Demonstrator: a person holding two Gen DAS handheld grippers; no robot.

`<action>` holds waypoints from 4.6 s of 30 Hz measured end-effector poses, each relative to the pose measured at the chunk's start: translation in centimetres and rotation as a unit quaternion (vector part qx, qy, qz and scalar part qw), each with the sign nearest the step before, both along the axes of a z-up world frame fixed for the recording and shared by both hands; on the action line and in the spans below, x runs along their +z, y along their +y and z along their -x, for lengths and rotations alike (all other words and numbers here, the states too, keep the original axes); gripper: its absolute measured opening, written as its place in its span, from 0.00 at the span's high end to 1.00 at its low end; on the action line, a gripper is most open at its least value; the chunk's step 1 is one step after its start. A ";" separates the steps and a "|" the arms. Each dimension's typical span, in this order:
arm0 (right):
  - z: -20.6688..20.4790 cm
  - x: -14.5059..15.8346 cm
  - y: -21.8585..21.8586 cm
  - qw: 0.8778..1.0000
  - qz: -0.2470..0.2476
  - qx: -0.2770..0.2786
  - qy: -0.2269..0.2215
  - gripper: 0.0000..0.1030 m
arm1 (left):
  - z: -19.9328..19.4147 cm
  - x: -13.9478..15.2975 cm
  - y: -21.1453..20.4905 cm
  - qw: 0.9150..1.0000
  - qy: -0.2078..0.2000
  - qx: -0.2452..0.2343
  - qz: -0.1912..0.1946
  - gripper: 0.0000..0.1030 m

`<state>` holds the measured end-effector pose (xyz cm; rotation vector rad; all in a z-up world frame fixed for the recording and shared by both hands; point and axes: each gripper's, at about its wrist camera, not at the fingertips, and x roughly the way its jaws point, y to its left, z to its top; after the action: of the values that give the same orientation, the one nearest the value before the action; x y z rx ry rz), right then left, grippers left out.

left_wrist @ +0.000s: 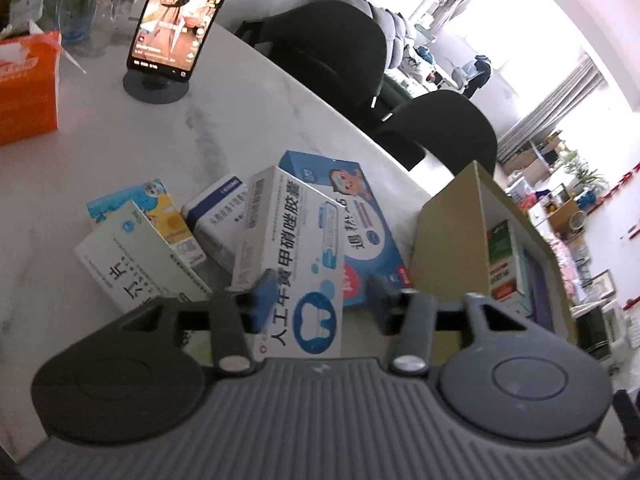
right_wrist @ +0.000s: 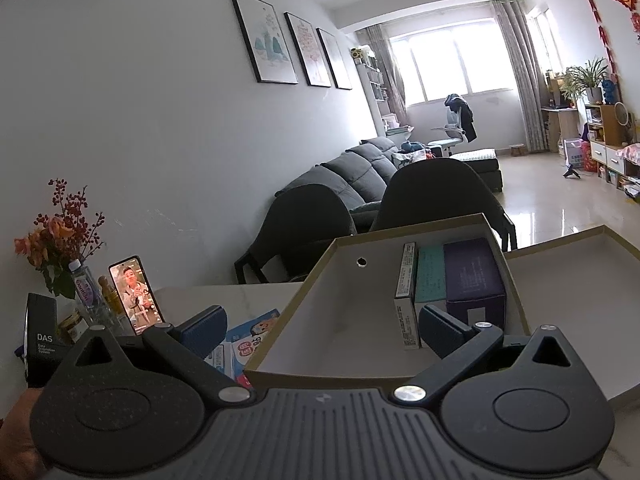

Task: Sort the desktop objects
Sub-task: 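Close the left gripper around the white tooth-print box, then lift the white box with the left gripper and carry it over the beige box, then lower the white box into the beige box and open the left gripper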

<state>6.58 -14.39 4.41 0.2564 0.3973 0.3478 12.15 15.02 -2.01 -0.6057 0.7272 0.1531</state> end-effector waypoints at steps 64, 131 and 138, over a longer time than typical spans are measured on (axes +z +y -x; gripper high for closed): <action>-2.8 -1.6 1.2 0.999 0.008 0.011 0.033 0.01 | -5.0 -1.8 -2.9 0.997 0.037 -0.055 -0.048 0.59; -0.1 0.4 -0.8 1.000 0.010 -0.016 0.005 0.01 | -10.2 5.7 -11.1 0.981 -0.087 -0.164 -0.056 0.74; -0.5 0.3 -1.3 1.000 0.013 -0.025 0.010 0.01 | -12.0 4.5 -12.4 0.978 -0.059 -0.187 -0.065 0.74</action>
<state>7.06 -15.66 4.74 0.2443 0.4141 0.2918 24.12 2.57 2.49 -0.3404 0.6976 -0.1819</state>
